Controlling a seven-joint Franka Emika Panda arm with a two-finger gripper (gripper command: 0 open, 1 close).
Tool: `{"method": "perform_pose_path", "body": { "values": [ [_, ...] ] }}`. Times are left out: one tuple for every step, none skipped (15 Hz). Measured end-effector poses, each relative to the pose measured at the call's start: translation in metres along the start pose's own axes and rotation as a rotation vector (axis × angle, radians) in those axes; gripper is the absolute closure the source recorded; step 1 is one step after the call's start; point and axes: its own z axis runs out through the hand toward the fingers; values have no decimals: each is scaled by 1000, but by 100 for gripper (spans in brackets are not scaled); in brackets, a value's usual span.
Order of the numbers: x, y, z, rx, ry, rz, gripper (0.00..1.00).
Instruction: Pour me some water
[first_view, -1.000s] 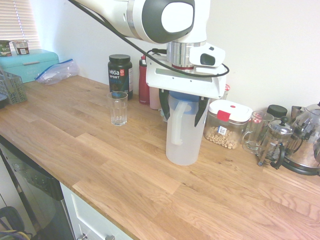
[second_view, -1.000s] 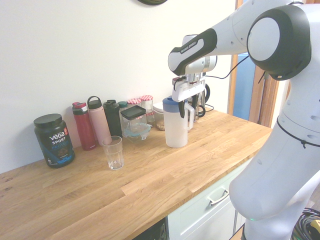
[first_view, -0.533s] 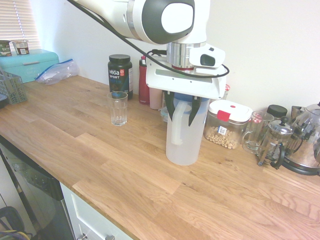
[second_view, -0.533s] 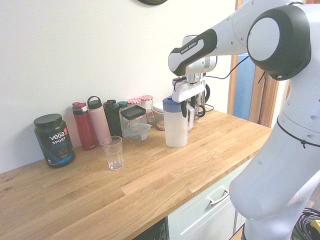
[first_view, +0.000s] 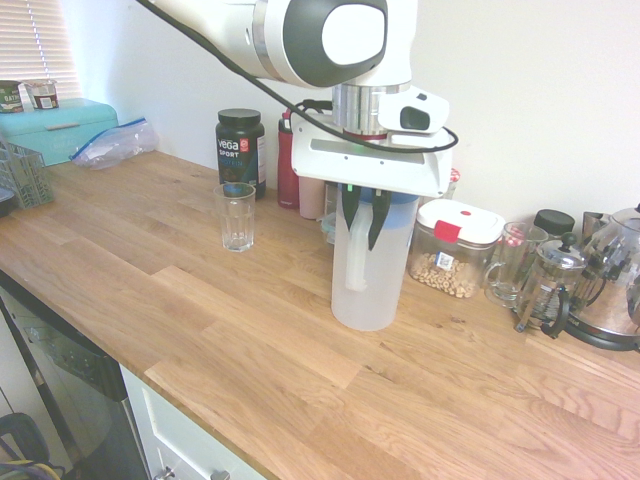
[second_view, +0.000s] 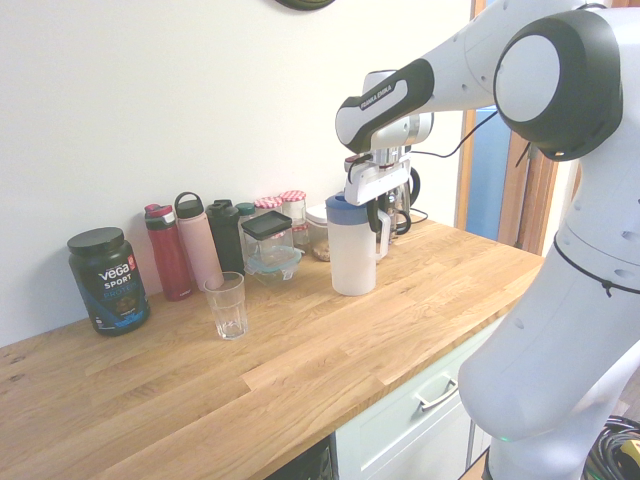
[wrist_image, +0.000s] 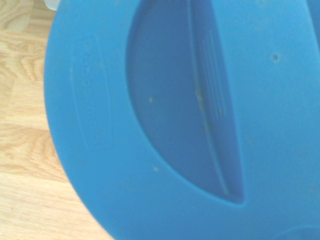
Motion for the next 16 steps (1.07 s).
{"method": "perform_pose_path", "body": {
  "values": [
    [0, 0, 0, -2, 0, -2, 100],
    [0, -1, 0, -10, 3, -9, 100],
    [-1, -1, 0, -27, 9, -20, 100],
    [-1, -1, -1, -45, 17, -33, 100],
    [-1, 0, -4, -60, 29, -43, 100],
    [-2, 2, -10, -73, 43, -54, 100],
    [-5, 3, -18, -79, 52, -70, 100],
    [-9, 3, -29, -79, 56, -98, 100],
    [-14, 0, -40, -78, 59, -128, 100],
    [-19, -4, -52, -77, 61, -155, 100],
    [-23, -10, -62, -76, 61, -188, 100],
    [-27, -20, -73, -76, 61, -240, 100],
    [-31, -32, -82, -76, 64, -302, 100],
    [-36, -44, -88, -83, 68, -351, 100],
    [-42, -60, -92, -94, 74, -390, 100],
    [-49, -76, -94, -107, 77, -427, 100]
  ]
}}
